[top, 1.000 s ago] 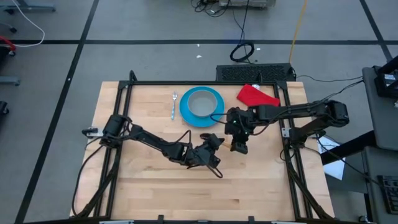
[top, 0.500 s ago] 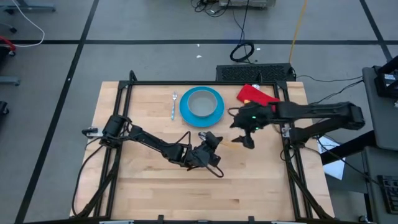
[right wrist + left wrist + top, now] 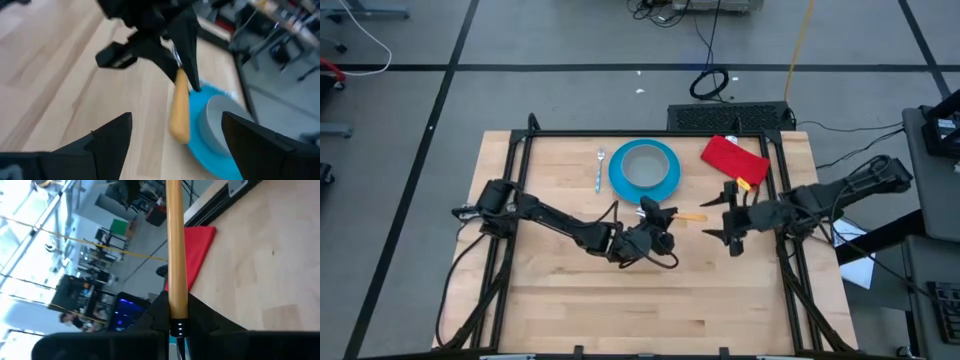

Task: Pick and place plate/cup/fork/spoon on tray
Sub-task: Put the yellow spoon into the grey bowl

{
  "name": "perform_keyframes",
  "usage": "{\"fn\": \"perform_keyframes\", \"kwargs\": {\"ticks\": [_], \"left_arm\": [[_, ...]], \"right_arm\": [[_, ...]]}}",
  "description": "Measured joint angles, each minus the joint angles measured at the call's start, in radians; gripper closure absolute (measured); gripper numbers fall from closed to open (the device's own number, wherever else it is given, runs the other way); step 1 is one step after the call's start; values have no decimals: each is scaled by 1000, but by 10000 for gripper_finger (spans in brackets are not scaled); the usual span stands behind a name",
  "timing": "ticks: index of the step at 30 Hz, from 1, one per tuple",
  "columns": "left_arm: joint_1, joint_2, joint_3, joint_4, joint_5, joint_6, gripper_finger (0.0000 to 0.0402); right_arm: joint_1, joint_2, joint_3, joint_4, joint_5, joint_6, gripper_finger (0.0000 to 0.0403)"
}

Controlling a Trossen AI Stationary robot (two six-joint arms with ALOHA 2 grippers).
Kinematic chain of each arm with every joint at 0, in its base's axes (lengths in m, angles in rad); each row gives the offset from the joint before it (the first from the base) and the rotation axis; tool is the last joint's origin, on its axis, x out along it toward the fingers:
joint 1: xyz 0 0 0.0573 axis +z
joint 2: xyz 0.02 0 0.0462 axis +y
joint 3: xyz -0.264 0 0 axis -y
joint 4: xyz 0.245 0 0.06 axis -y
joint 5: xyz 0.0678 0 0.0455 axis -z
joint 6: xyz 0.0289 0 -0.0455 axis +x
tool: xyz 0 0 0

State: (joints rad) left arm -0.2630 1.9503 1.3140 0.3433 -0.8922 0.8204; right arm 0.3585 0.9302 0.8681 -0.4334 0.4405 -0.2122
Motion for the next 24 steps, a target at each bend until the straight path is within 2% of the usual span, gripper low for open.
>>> {"fn": "perform_keyframes", "kwargs": {"ticks": [10,14,24], "left_arm": [[-22,-22,0,-35,34,-143,370],[-35,-22,0,-27,30,-157,372],[-54,-22,0,-25,61,-173,372]], "right_arm": [[117,-13,-93,219,234,-117,140],[131,-13,-126,288,242,-168,157],[161,-33,-129,294,238,-215,199]]}}
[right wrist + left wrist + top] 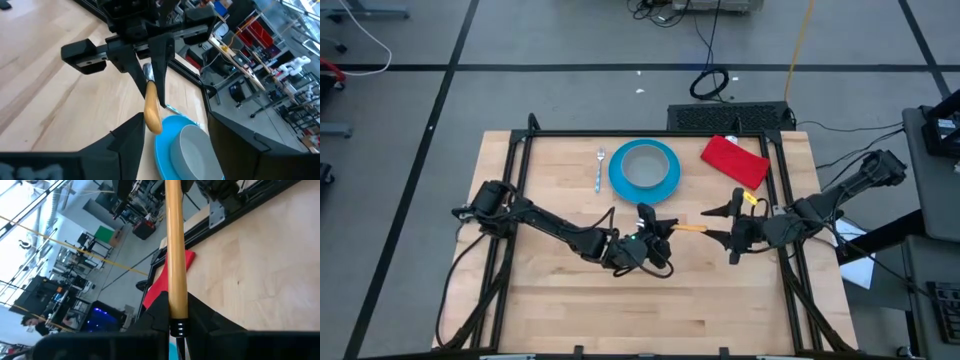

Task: Pick and place plate/cup/fork/spoon on tray
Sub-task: Put the yellow spoon into the grey bowl

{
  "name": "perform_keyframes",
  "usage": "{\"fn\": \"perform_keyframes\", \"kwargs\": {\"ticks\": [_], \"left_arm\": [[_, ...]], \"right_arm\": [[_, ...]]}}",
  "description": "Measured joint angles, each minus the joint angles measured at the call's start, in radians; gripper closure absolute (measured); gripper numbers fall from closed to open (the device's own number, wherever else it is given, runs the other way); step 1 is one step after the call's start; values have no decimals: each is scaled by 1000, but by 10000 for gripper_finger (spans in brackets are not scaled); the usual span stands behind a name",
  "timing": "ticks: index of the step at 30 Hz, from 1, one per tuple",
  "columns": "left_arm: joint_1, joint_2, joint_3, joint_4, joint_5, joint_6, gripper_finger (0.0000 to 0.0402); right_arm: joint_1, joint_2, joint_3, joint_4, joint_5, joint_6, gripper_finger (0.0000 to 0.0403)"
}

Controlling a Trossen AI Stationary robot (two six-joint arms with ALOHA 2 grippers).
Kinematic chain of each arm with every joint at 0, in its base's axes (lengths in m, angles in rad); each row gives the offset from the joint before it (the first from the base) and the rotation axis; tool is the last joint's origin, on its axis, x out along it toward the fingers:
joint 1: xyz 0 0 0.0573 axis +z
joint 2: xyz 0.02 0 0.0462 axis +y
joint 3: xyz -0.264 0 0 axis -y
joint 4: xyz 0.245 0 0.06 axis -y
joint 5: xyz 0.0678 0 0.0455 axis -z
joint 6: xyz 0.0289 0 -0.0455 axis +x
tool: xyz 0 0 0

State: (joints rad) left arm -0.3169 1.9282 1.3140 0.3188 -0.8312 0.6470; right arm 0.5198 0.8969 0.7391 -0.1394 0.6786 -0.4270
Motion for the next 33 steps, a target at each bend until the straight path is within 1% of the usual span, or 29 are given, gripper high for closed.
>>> {"fn": "perform_keyframes", "kwargs": {"ticks": [3,7,14,20,25,33], "left_arm": [[-1,0,0,3,16,2,372],[-1,0,0,-2,22,9,370],[1,1,0,-1,23,16,372],[1,1,0,-1,23,16,371],[0,1,0,-3,23,20,372],[0,1,0,4,23,10,345]], "right_arm": [[8,-3,0,-1,-16,-7,216],[8,0,0,-1,-81,-3,250],[8,2,0,-21,-90,11,322],[8,6,0,-22,-105,11,367],[8,11,0,-22,-104,11,383],[8,12,0,-21,-104,23,386]]}}
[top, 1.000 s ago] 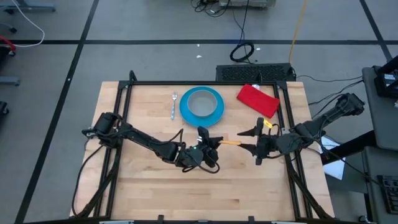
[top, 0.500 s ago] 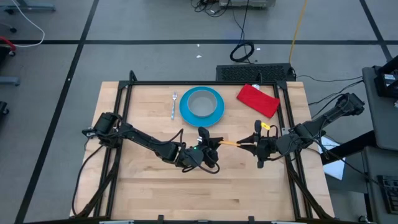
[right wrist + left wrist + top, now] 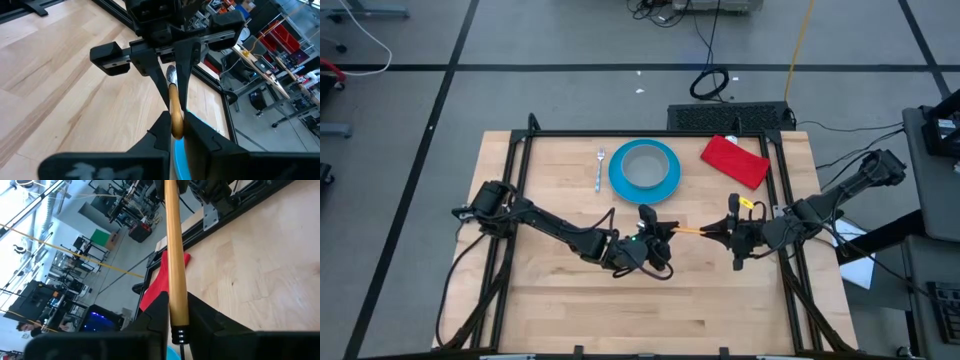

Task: Pick and place plate/cup/fork/spoon on tray
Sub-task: Put the yellow spoon into the grey bowl

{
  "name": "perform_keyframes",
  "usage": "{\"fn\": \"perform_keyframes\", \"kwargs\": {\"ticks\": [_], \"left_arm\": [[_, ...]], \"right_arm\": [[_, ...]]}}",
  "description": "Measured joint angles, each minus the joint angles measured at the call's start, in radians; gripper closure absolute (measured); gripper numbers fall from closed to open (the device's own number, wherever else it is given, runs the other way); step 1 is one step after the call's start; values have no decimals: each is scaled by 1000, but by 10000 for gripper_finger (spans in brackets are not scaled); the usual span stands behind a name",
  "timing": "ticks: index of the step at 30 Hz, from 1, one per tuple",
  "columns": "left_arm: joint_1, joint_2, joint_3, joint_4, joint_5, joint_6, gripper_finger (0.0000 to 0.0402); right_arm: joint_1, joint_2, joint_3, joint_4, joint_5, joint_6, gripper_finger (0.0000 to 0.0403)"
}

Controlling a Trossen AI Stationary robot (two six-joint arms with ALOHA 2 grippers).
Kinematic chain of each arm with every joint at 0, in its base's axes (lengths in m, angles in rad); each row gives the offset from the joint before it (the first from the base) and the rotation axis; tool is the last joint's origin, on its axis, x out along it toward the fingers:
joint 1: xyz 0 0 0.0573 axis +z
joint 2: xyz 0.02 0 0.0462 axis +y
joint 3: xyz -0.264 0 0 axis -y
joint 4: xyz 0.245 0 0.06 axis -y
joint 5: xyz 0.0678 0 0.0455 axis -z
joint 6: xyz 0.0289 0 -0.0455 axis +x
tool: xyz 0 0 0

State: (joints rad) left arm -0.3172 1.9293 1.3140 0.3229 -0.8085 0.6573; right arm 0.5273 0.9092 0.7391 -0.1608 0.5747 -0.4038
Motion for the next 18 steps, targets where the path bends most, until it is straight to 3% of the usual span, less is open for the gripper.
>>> {"fn": "perform_keyframes", "kwargs": {"ticks": [5,13,18], "left_arm": [[0,0,0,0,36,-25,314],[-4,0,0,56,58,-62,186],[-21,-16,0,89,91,-91,141]], "right_arm": [[0,0,0,-2,0,-1,387],[0,0,0,-18,0,-1,387],[-10,0,0,-29,2,-12,387]]}}
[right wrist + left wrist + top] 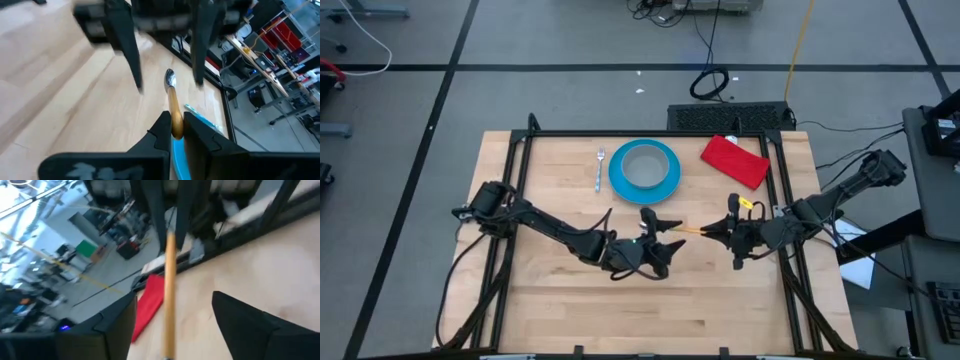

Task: Pick and place plate/cup/fork/spoon on tray
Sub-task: Put the yellow spoon into the grey bowl

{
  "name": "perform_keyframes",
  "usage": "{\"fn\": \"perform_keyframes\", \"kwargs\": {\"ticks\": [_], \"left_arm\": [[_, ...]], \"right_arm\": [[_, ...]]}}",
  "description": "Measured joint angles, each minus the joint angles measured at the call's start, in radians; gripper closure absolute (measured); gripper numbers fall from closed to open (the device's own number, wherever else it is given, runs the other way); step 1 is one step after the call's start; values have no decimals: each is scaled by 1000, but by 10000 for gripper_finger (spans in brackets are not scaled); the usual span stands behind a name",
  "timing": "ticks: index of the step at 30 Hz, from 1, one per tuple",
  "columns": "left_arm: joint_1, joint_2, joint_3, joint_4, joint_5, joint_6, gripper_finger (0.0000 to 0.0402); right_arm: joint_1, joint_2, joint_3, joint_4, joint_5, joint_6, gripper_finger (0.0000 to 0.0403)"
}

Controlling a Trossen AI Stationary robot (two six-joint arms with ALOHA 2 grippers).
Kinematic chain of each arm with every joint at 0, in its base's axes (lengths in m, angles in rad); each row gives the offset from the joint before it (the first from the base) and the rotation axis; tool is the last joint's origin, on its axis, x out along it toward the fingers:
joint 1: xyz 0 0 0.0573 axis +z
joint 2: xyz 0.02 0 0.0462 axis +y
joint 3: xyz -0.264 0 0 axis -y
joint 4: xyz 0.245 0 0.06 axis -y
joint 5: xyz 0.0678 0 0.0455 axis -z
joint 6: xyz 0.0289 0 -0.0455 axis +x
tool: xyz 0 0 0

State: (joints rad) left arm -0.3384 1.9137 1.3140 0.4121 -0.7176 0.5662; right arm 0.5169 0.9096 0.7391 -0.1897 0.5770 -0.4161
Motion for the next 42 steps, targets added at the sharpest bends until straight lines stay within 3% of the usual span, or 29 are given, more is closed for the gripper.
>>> {"fn": "perform_keyframes", "kwargs": {"ticks": [4,8,19,26,35,42], "left_arm": [[-12,-64,0,-22,47,-100,135],[-11,-160,0,-150,47,-248,151],[40,-358,0,-531,33,-605,211],[43,-417,-5,-693,-26,-706,250],[77,-437,-89,-688,-41,-726,282],[137,-490,-170,-594,130,-697,306]], "right_arm": [[-21,0,0,-13,2,-28,387],[-46,-1,0,-12,2,-106,387],[-194,-2,0,-15,-18,-495,387],[-354,-2,2,-20,-229,-698,387],[-564,6,73,-86,-462,-852,387],[-670,68,101,-85,-590,-908,387]]}}
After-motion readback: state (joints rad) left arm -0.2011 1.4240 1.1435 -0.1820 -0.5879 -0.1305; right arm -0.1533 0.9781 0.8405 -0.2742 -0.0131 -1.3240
